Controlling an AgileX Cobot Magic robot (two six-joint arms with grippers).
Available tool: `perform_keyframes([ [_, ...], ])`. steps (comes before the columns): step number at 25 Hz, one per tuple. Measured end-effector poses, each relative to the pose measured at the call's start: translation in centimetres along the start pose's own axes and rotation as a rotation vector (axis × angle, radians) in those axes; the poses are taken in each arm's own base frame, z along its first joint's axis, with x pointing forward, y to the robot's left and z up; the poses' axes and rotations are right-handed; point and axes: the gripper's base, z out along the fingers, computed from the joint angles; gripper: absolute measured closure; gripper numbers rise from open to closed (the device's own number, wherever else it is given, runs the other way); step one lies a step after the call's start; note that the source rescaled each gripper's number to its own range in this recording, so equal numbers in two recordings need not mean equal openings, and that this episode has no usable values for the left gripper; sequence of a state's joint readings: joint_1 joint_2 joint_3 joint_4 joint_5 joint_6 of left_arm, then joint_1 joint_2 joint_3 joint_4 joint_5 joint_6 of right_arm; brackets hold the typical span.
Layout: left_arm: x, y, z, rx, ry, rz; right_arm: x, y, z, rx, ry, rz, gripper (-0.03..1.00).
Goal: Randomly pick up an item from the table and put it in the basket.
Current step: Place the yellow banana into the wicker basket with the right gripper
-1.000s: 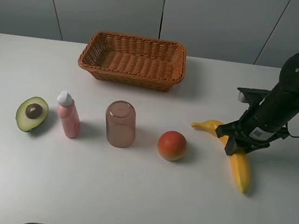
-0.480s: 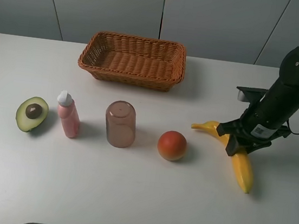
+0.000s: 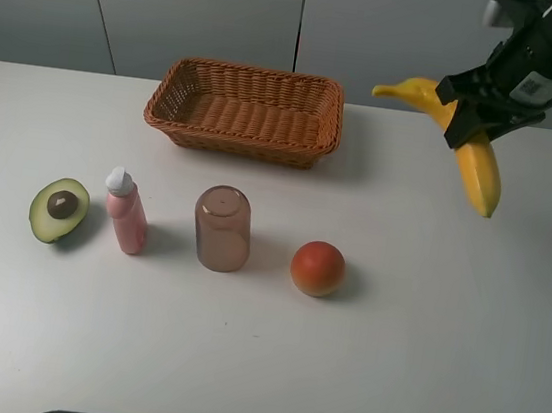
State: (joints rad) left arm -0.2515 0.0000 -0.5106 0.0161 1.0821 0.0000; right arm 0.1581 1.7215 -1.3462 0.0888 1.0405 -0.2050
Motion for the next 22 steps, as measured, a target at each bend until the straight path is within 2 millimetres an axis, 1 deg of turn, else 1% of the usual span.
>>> perform_keyframes([
  [2, 0.0, 0.0, 0.0, 0.000, 0.000, 0.000, -1.7, -0.1, -2.3, 0.014, -0.081, -0.039, 0.96],
  [5, 0.0, 0.0, 0.0, 0.000, 0.000, 0.000, -3.9, 0.1, -4.7, 0.032, -0.180, -0.099, 0.96],
  [6, 0.0, 0.0, 0.0, 0.000, 0.000, 0.000, -4.7, 0.4, -5.1, 0.035, -0.204, -0.125, 0.96],
  [8, 0.0, 0.0, 0.0, 0.000, 0.000, 0.000, -6.3, 1.2, -5.3, 0.035, -0.236, -0.177, 0.96],
  [9, 0.0, 0.0, 0.0, 0.000, 0.000, 0.000, -7.2, 1.8, -5.0, 0.032, -0.246, -0.208, 0.96],
  [12, 0.0, 0.0, 0.0, 0.000, 0.000, 0.000, -9.8, 3.9, -3.1, 0.016, -0.251, -0.295, 0.96],
  [16, 0.0, 0.0, 0.0, 0.000, 0.000, 0.000, -12.7, 7.5, 1.1, 0.008, -0.253, -0.430, 0.96],
  [18, 0.0, 0.0, 0.0, 0.000, 0.000, 0.000, -13.7, 9.3, 3.6, 0.019, -0.258, -0.498, 0.96],
  [19, 0.0, 0.0, 0.0, 0.000, 0.000, 0.000, -14.1, 10.4, 4.4, 0.022, -0.271, -0.534, 0.96],
  [22, 0.0, 0.0, 0.0, 0.000, 0.000, 0.000, -14.7, 12.8, 7.4, 0.037, -0.286, -0.630, 0.96],
])
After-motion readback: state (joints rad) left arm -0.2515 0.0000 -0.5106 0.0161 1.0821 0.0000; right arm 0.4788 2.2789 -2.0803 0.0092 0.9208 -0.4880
